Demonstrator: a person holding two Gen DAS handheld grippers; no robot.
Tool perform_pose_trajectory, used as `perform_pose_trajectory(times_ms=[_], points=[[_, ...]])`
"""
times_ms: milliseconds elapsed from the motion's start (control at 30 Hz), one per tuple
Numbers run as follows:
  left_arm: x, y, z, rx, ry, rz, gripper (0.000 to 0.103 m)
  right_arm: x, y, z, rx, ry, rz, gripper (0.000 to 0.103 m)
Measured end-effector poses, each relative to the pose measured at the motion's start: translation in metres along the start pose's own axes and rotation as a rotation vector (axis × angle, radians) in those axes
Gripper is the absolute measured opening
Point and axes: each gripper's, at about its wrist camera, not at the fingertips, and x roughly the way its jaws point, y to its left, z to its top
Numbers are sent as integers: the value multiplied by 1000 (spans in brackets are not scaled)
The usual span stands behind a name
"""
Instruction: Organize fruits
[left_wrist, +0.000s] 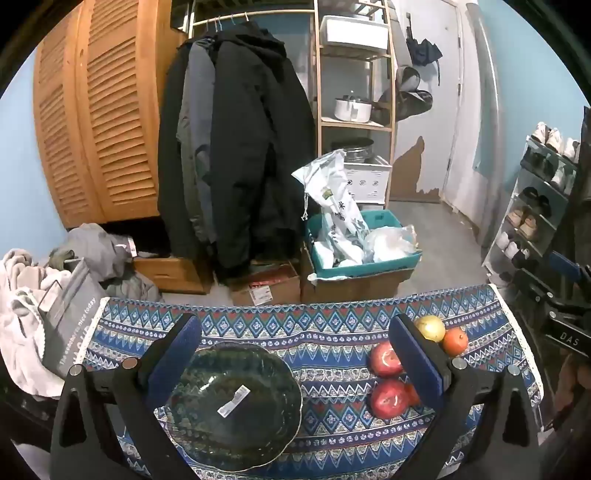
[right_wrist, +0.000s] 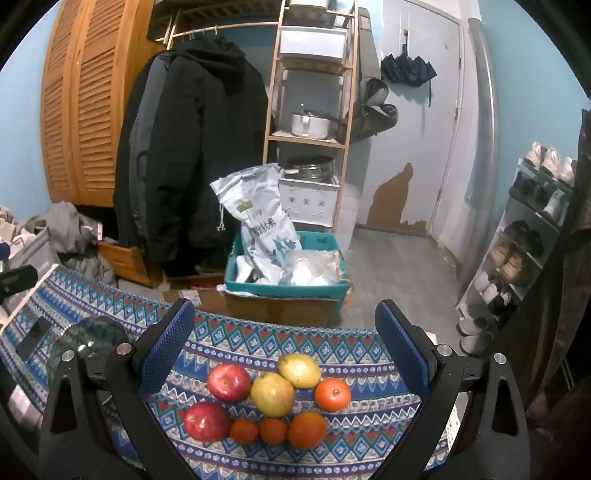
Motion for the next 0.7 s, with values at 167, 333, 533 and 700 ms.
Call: perform_pose_trajectory(times_ms=[167, 333, 533, 700], points=[[-3, 0, 3, -3, -1, 6, 102, 0, -1, 0, -3, 3, -3, 97], [1, 1, -1, -3, -5, 2, 102, 0, -1, 0, -5, 4, -3, 97], [4, 2, -2, -1, 5, -10, 102, -1, -1, 1, -6, 4, -4, 97], [5, 2, -2, -6, 3, -7, 102, -1, -2, 1, -8, 3, -8, 97]])
